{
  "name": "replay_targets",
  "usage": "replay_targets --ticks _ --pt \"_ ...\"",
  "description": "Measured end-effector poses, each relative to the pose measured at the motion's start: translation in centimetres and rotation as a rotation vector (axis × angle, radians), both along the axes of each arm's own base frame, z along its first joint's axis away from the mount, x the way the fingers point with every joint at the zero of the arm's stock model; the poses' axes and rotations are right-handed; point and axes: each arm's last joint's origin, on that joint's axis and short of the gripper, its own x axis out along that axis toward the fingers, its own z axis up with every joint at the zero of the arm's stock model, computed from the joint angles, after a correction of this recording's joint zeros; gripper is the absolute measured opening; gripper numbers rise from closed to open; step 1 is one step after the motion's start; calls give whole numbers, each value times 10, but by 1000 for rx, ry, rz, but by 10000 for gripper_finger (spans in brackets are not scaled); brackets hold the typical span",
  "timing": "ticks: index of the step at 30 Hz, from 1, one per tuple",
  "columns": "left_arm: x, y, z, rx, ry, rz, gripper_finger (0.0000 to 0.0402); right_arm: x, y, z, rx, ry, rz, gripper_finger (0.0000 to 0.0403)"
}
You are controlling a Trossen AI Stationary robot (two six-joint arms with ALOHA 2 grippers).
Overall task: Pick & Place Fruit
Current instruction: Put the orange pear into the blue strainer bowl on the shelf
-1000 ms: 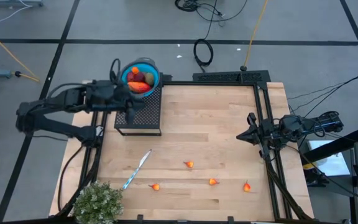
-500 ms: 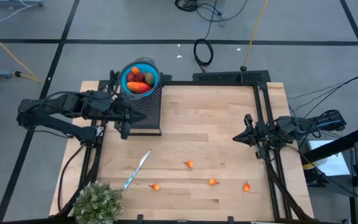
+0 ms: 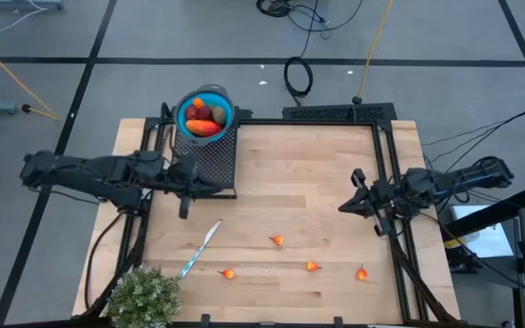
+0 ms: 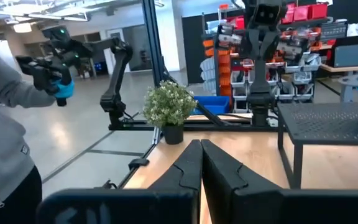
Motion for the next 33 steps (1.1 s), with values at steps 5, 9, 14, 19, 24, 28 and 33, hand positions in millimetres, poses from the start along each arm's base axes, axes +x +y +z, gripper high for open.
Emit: replay_targets --ticks 5,9,14,19,24,28,33 --pt "-23 1 -20 -9 -61 -7 4 6 2 22 -32 8 26 0" --pt "-41 3 -34 -43 -82 -2 2 12 5 42 -53 77 47 0" --pt "-57 4 -49 -39 -110 -3 1 26 9 62 -83 209 78 0" --pt "-71 5 -64 -28 -141 -5 3 44 16 75 -112 393 95 0" --pt "-79 5 -79 -37 -159 -5 4 62 34 85 -152 561 153 0" --pt "-82 6 -89 -36 -161 -5 1 75 51 88 -165 692 194 0" --pt "-83 6 -97 -34 -152 -6 5 88 75 82 -192 877 265 0"
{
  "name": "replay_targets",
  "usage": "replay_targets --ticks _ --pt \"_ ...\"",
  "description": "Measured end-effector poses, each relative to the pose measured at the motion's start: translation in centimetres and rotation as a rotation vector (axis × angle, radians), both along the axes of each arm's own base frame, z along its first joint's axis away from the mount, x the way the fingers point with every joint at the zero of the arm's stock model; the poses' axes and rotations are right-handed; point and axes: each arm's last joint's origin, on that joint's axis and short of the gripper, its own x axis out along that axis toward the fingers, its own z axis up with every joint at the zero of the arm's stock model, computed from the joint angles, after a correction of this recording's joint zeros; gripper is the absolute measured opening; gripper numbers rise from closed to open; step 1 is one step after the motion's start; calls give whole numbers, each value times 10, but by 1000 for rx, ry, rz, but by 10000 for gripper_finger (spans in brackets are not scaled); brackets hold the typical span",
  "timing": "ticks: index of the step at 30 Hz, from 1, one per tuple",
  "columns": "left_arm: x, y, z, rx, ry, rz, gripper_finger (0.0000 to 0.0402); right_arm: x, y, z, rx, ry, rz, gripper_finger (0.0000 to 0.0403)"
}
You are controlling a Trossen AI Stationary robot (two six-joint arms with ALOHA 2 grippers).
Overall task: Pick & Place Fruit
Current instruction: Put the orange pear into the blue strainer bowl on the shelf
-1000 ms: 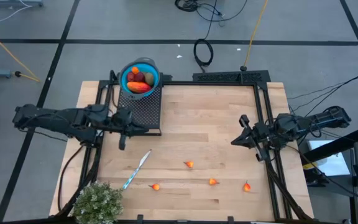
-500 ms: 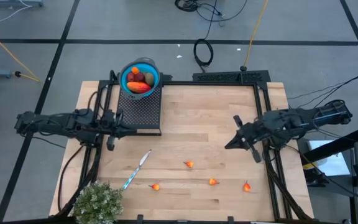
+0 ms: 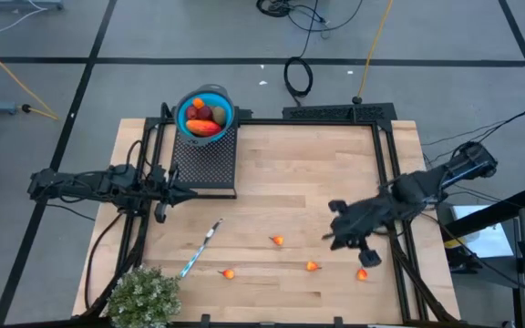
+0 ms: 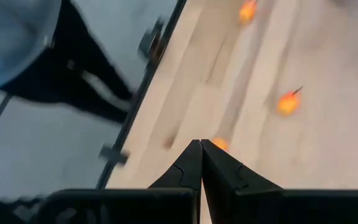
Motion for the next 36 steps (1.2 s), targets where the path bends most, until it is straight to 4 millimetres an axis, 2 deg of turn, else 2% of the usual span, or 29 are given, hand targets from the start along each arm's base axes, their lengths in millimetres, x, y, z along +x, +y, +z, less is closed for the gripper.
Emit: replay_targets --ticks 4,9,15,23,36 --pt "0 -1 0 18 -2 -23 3 8 20 -19 16 170 47 0" --pt "0 -1 0 19 -3 -45 11 7 43 -45 37 412 128 0" --pt "0 -3 0 12 -5 -93 2 0 66 -65 -39 537 216 0" --pt "0 -3 2 22 -31 -115 18 -12 79 -85 -211 556 439 0" --pt "0 -3 5 -14 -54 -114 19 -19 75 -121 -279 492 649 3"
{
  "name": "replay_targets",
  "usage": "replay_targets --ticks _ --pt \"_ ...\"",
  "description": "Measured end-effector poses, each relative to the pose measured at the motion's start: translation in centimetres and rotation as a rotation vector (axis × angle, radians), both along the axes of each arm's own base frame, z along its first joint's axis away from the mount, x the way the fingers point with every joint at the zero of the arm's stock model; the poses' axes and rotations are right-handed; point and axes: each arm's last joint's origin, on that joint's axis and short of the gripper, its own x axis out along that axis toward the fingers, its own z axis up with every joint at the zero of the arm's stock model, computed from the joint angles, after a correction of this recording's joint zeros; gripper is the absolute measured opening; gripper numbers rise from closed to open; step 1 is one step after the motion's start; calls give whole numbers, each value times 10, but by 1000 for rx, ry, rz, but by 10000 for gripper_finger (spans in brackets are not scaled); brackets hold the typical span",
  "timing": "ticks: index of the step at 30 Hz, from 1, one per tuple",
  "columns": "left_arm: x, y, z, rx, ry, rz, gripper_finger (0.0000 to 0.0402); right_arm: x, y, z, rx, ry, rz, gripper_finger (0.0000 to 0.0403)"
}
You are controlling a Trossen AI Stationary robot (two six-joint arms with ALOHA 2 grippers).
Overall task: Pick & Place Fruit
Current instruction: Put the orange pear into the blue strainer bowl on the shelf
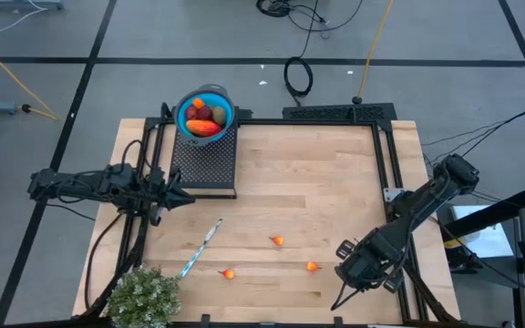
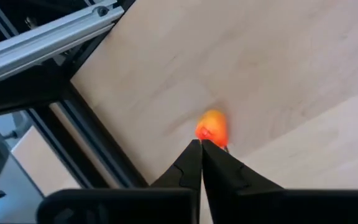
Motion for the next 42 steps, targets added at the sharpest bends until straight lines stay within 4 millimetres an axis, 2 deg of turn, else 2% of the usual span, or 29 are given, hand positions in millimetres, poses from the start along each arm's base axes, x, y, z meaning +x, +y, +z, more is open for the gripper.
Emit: replay_targets --ticks 4,14,20,25,33,42 --pt "0 0 1 -1 -14 0 19 0 0 -5 12 -20 37 27" --pt "0 0 2 -2 -15 6 19 -2 -2 -16 16 -23 55 143" --pt "0 0 1 -29 -9 9 19 1 1 -28 67 -82 55 190" --pt "0 0 1 -53 -3 8 19 -4 1 -38 66 -82 64 204" --pt "0 0 1 -51 -4 9 19 -17 9 -53 86 -97 95 202" --pt "0 0 2 -51 -4 9 19 -17 8 -57 21 -155 86 203"
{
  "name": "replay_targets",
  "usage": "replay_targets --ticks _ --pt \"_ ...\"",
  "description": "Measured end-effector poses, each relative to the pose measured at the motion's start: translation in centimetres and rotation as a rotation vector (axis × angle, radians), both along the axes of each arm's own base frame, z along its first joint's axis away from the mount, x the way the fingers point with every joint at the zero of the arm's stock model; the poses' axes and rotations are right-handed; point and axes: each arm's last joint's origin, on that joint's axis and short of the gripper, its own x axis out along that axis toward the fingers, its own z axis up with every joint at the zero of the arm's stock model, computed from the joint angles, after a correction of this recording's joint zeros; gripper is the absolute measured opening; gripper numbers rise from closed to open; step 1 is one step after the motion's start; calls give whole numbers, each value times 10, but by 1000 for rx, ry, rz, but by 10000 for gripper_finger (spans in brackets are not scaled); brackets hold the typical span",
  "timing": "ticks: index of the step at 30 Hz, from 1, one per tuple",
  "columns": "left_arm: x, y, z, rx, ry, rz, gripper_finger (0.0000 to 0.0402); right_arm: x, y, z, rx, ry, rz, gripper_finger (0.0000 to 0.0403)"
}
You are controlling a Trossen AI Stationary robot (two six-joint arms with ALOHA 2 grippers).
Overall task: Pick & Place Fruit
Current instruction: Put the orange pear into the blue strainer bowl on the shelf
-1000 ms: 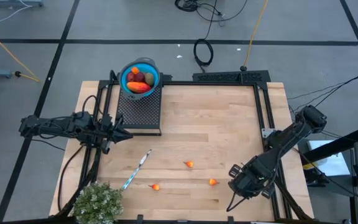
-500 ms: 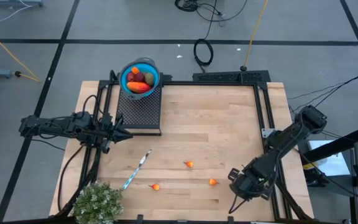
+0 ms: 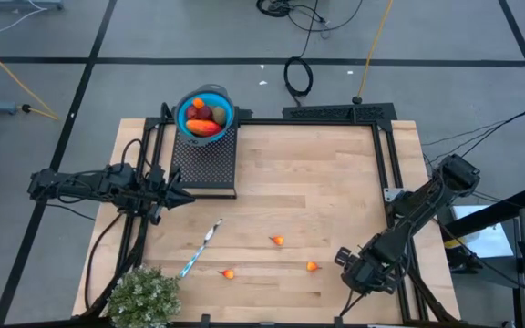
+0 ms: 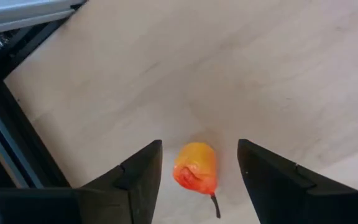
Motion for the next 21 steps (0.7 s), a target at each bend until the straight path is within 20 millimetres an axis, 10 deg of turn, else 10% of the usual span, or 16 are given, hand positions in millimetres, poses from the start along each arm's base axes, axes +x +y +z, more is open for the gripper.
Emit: replay_targets --ticks 21 --pt "0 1 0 0 1 21 19 -13 -4 -23 -55 -40 21 198"
